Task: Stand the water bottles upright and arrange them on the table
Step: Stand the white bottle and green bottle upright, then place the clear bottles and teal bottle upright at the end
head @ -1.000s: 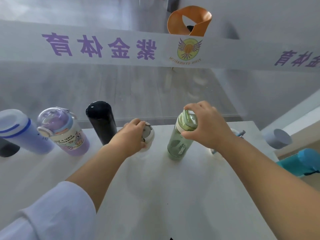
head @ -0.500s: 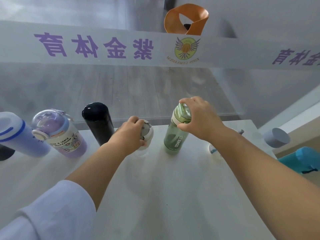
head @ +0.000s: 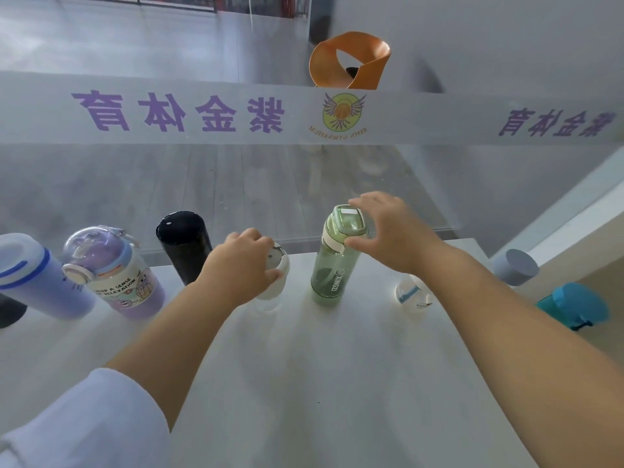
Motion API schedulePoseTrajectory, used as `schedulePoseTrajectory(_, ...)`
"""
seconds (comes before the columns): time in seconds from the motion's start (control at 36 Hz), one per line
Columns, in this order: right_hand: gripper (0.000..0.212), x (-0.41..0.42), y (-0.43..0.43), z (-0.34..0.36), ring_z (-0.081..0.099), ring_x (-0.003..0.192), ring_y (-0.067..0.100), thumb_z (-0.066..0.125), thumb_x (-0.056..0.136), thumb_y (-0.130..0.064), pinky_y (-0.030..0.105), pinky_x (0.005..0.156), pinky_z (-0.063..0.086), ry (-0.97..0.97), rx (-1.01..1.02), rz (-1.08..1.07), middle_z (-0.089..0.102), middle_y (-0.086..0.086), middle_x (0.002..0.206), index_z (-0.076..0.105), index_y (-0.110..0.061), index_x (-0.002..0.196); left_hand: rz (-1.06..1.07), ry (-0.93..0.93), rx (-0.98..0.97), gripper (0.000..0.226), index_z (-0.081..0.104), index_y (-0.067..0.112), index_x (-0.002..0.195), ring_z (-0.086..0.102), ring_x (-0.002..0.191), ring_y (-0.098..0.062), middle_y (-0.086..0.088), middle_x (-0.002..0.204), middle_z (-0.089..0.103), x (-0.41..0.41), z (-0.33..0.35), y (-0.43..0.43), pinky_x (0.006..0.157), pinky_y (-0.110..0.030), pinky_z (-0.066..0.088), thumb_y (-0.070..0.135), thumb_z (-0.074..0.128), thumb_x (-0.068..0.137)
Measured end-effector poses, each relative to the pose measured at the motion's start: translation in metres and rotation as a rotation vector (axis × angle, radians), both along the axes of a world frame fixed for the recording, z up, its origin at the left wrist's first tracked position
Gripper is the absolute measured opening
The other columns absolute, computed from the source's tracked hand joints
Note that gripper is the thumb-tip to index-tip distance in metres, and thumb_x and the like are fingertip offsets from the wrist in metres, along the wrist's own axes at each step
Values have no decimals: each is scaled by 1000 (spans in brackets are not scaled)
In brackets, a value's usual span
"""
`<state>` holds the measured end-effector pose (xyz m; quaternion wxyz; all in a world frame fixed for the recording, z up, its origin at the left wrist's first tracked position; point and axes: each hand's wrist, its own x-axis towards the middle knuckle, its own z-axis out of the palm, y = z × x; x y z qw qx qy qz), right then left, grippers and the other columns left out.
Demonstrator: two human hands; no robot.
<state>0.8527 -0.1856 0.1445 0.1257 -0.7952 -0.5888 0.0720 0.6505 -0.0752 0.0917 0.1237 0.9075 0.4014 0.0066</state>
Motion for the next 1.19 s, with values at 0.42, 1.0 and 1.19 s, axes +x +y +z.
schedulePoseTrajectory(0.42, 34, 41, -107, -3, 61, 94, 15, 64, 83, -36, 39, 87, 52, 120, 18, -181, 66, -5, 110, 61, -22, 114, -157, 48, -26, 40, 56, 28, 117, 56, 108, -16, 11, 120, 58, 20, 13, -75, 83, -33, 50, 53, 52, 86)
schedulePoseTrajectory(1.0, 29, 182, -217, -31, 48, 86, 19, 70, 80, -26, 24, 75, 35, -76, 89, -177, 64, 4, 98, 64, -12, 105, -176, -29, -109, 42, 46, 20, 109, 52, 102, -22, 2, 113, 51, 197, -14, -160, 80, -35, 48, 46, 63, 81)
schedulePoseTrajectory(1.19, 56, 212, -198, -33, 40, 115, 27, 68, 78, -36, 34, 94, 40, -48, 4, -165, 47, 4, 125, 49, -21, 129, -47, -69, -161, 77, 35, 14, 126, 37, 121, -25, -4, 127, 35, 238, -27, -166, 95, -34, 41, 54, 71, 71)
